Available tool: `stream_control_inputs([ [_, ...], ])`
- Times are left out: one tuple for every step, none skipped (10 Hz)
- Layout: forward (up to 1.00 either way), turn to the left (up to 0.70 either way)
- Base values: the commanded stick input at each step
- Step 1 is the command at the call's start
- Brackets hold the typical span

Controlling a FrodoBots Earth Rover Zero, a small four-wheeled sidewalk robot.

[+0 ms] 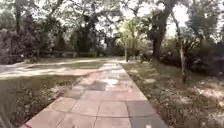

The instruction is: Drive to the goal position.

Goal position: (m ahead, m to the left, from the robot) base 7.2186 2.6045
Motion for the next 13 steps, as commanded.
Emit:
stream_control_inputs([
  [1.0, 0.0],
  [1.0, 0.0],
  [1.0, 0.0],
  [1.0, 0.0],
  [1.0, 0.0],
  [1.0, 0.0],
  [1.0, 0.0],
  [1.0, 0.0],
  [1.0, 0.0],
  [1.0, 0.0],
  [1.0, 0.0],
  [1.0, 0.0],
  [1.0, 0.0],
])
